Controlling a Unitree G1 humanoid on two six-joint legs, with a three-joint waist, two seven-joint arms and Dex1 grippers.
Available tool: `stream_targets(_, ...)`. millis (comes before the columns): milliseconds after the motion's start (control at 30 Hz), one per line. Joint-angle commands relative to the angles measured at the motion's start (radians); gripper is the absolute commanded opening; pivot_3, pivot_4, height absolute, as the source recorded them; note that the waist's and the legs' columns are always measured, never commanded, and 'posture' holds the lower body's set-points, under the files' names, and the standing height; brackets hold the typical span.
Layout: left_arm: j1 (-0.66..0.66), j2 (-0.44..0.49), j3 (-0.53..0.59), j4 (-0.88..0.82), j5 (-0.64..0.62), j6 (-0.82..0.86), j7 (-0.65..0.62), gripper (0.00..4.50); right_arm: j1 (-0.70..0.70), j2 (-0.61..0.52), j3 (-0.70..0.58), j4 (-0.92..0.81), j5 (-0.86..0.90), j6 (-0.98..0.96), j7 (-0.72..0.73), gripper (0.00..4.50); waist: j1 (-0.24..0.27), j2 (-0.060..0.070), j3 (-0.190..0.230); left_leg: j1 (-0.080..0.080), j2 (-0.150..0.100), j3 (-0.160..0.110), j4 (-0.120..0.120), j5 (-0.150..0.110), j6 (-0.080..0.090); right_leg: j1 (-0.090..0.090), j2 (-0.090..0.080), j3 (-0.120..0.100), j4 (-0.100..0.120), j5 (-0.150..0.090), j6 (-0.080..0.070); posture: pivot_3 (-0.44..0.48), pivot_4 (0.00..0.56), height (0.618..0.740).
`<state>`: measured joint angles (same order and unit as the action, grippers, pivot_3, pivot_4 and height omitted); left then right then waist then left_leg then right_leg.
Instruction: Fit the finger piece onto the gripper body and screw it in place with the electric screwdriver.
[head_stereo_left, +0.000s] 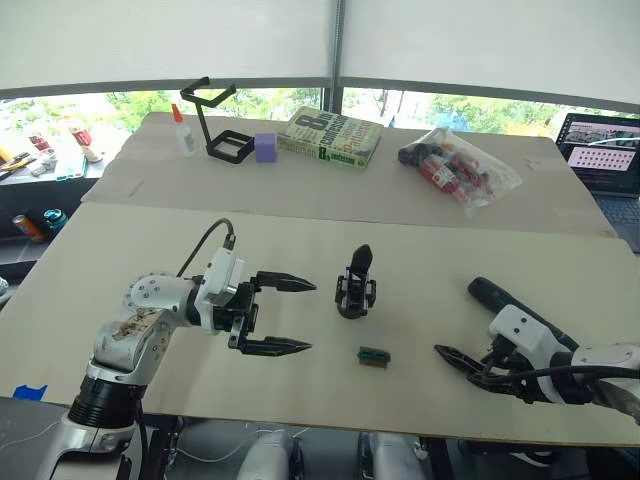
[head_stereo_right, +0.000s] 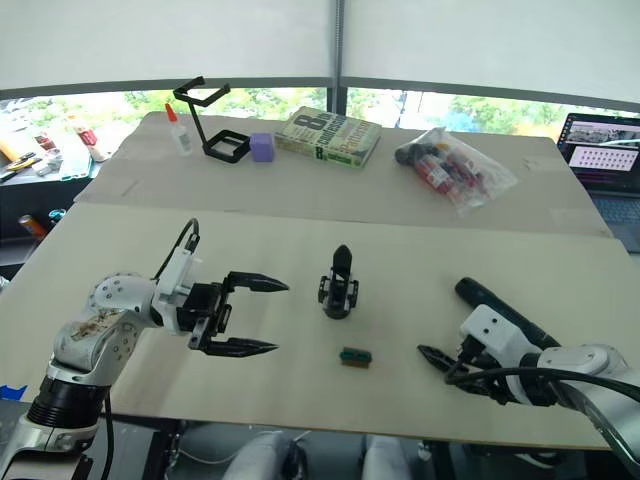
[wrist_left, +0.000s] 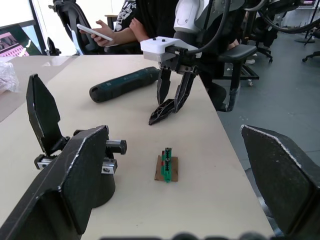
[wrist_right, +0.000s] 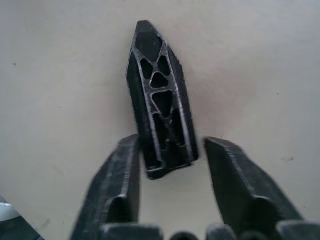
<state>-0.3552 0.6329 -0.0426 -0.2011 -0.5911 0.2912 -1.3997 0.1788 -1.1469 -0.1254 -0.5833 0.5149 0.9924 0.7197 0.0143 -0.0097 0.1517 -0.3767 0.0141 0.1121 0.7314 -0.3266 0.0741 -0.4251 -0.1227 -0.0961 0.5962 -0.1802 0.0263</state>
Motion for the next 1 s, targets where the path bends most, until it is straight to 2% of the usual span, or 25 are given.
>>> stream_targets(33,-0.036,0.007,0.019,-0.024,-0.038,0.022,0.006,4.5,0.045,0.006,-0.037,-0.04,-0.009,-0.031,0.027,1.1,0.0,0.0,0.0,0.0,0.0,0.0,0.0,0.0,0.0,0.0,0.0,0.0,0.0,0.0,0.0,0.0,0.15,0.74)
stream_targets(133,-0.077,-0.021,0.05,-0.044,-0.132,0.155,0.106,4.5,0.074,0.083,-0.164,-0.081,-0.016,-0.134,0.018,1.1,0.007,0.0,0.0,-0.002,0.0,-0.001,0.0,0.0,0.0,0.0,0.0,-0.001,-0.001,0.0,0.0,0.0,0.15,0.74)
stream_targets(200,-0.125,-0.071,0.089,-0.059,-0.211,0.305,0.305,4.5,0.027,0.219,-0.252,-0.144,-0.005,-0.256,-0.049,1.1,0.007,-0.001,0.001,-0.002,-0.001,-0.001,0.0,0.0,0.0,0.0,0.0,0.0,-0.001,0.0,0.001,0.0,0.15,0.74)
stream_targets(267,-0.181,-0.147,0.124,-0.059,-0.284,0.408,0.493,4.5,-0.07,0.369,-0.279,-0.217,-0.012,-0.355,-0.171,1.1,0.007,-0.002,0.001,-0.002,-0.001,-0.002,0.001,0.001,-0.001,0.001,0.001,0.0,-0.001,0.0,0.001,0.0,0.15,0.74)
stream_targets(333,-0.23,-0.216,0.142,-0.053,-0.308,0.447,0.61,4.5,-0.154,0.461,-0.224,-0.275,-0.056,-0.392,-0.256,1.1,0.002,-0.001,0.002,-0.001,-0.001,-0.002,0.001,0.001,-0.001,0.001,0.001,0.001,-0.001,-0.003,0.009,0.0,0.15,0.74)
stream_targets(500,-0.368,-0.408,0.148,-0.027,-0.324,0.47,0.87,4.5,-0.332,0.57,0.015,-0.328,-0.212,-0.405,-0.418,1.1,-0.001,-0.001,0.002,0.004,-0.002,-0.001,-0.001,0.003,-0.004,0.003,0.002,0.002,0.001,0.0,0.004,0.0,0.15,0.74)
stream_targets(633,-0.382,-0.501,0.116,-0.041,-0.334,0.481,0.924,4.5,-0.385,0.597,0.125,-0.305,-0.305,-0.425,-0.444,1.1,-0.003,-0.001,0.002,0.004,-0.002,0.0,-0.001,0.003,-0.005,0.003,0.004,0.002,0.001,0.001,0.001,0.0,0.15,0.74)
stream_targets(733,-0.391,-0.542,0.106,-0.059,-0.368,0.505,0.957,4.5,-0.393,0.602,0.158,-0.292,-0.342,-0.426,-0.448,1.1,-0.004,-0.001,0.002,0.003,-0.001,0.0,-0.003,0.003,-0.005,0.003,0.007,0.002,0.0,0.001,0.001,0.0,0.15,0.74)
stream_targets(933,-0.379,-0.543,0.108,-0.083,-0.408,0.539,0.976,4.5,-0.407,0.618,0.158,-0.281,-0.363,-0.423,-0.439,1.1,-0.006,-0.001,0.002,0.004,0.0,0.0,-0.004,0.005,-0.007,0.003,0.008,0.002,-0.001,0.0,0.0,0.0,0.15,0.74)
stream_targets(1000,-0.377,-0.545,0.107,-0.084,-0.406,0.53,0.979,3.97,-0.405,0.624,0.156,-0.282,-0.365,-0.42,-0.439,1.1,-0.005,-0.001,0.002,0.004,0.0,0.0,-0.004,0.006,-0.009,0.003,0.009,0.002,-0.001,-0.001,0.001,0.0,0.15,0.74)
